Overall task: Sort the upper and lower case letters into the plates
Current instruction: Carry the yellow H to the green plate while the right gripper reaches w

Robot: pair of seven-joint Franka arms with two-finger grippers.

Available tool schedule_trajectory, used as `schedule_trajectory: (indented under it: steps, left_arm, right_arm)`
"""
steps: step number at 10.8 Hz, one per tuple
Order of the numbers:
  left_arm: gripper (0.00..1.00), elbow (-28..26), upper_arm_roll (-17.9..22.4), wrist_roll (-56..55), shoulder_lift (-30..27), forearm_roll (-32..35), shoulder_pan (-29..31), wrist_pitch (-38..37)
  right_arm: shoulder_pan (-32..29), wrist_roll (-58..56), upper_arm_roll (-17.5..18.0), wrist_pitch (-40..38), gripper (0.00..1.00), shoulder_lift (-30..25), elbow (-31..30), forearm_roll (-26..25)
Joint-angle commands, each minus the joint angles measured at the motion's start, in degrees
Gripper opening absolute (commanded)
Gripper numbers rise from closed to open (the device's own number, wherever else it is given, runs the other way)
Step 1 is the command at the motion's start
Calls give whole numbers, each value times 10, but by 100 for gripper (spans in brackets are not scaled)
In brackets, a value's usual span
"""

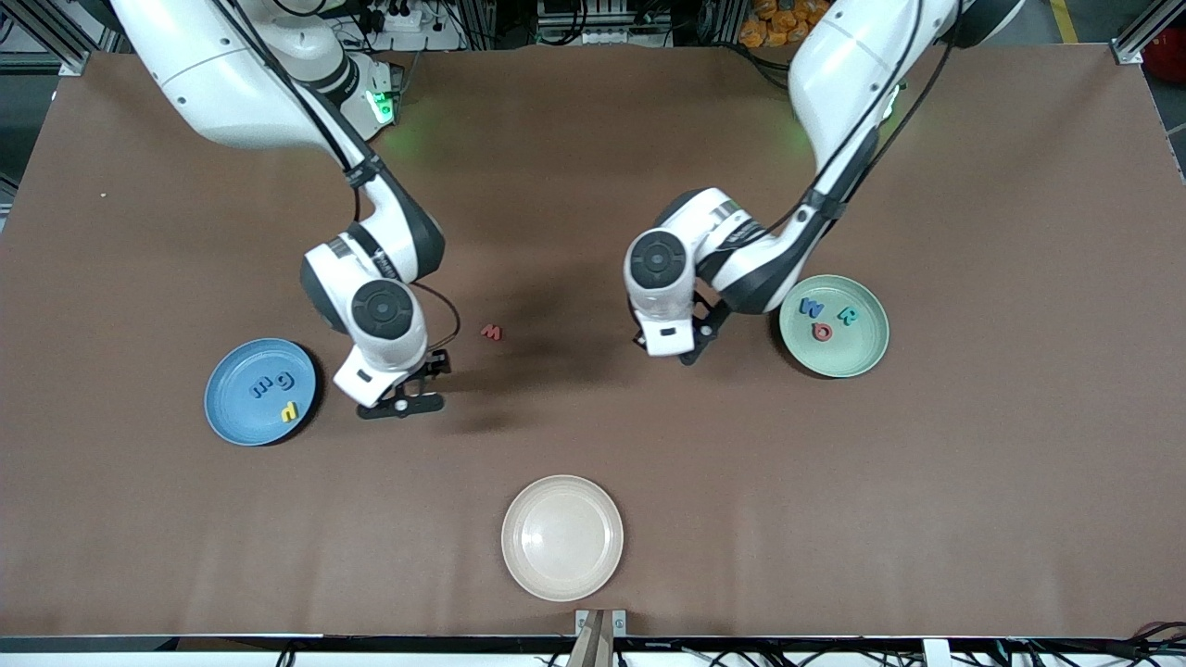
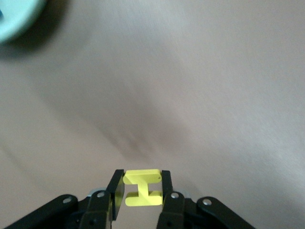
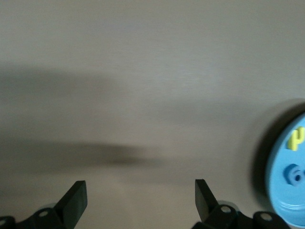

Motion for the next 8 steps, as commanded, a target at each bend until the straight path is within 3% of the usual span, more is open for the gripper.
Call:
schedule_trajectory:
  steps: [1, 4, 6, 8]
  left_arm:
    - [25, -104, -3, 121, -94, -17, 57, 0]
    - [26, -170, -2, 283, -149, -16, 113, 0]
    - [26, -211, -2, 385, -178, -15, 150, 9]
    - [26, -240, -2, 497, -193, -15, 201, 34]
  right_arm:
    - [-6, 7, 43, -5, 100, 1, 3, 4]
    - [-5, 78, 52, 2, 100, -2, -16, 7]
    - [-5, 119, 56, 7, 100, -6, -20, 80]
    - [-8, 187, 57, 33, 100, -7, -38, 103]
